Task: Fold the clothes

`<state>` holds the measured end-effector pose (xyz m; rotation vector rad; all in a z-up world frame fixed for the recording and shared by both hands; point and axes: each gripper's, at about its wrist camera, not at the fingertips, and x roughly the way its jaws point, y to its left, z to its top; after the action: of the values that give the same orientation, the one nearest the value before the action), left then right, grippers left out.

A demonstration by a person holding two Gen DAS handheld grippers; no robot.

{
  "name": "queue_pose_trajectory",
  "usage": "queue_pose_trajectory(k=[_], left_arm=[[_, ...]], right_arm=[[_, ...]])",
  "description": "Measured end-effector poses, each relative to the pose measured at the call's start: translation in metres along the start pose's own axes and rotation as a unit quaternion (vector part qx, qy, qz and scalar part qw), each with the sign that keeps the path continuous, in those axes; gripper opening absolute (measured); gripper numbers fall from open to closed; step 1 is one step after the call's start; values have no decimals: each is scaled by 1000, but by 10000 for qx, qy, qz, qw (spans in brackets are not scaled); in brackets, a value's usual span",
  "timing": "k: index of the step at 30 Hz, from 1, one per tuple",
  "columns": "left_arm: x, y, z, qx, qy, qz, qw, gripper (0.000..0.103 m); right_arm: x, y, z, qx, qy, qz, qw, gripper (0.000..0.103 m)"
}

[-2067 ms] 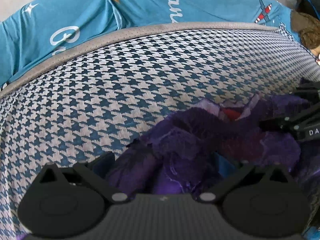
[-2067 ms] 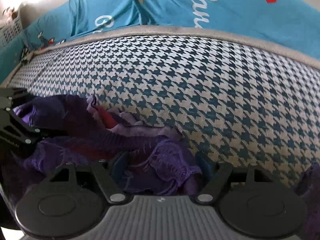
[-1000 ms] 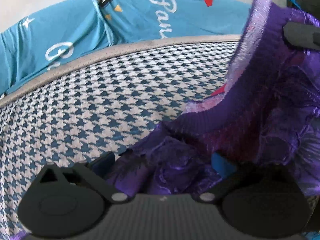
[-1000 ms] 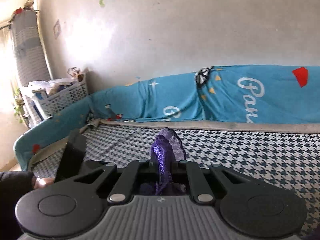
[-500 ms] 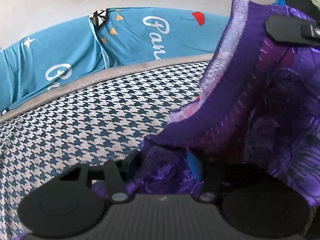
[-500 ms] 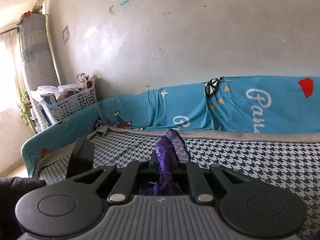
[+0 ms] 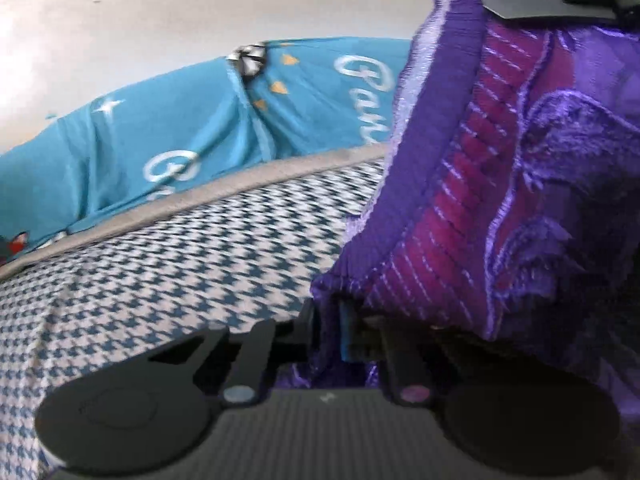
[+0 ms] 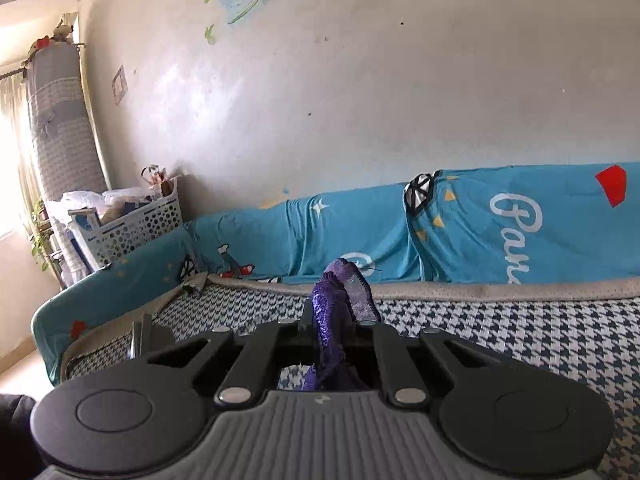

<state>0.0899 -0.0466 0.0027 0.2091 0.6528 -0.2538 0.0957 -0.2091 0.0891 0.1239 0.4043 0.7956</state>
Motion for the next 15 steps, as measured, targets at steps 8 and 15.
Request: queue_pose_trajectory(k=[8,15], left_arm=[[18,30,28,-551,-321,1315,9893,9],[30,66,23,-1633,193,820,9830,12]], right_arm=[[25,0,30,43,-535,-120,9985,9],[54,-8,34,-150,-381,-610,9973,9]])
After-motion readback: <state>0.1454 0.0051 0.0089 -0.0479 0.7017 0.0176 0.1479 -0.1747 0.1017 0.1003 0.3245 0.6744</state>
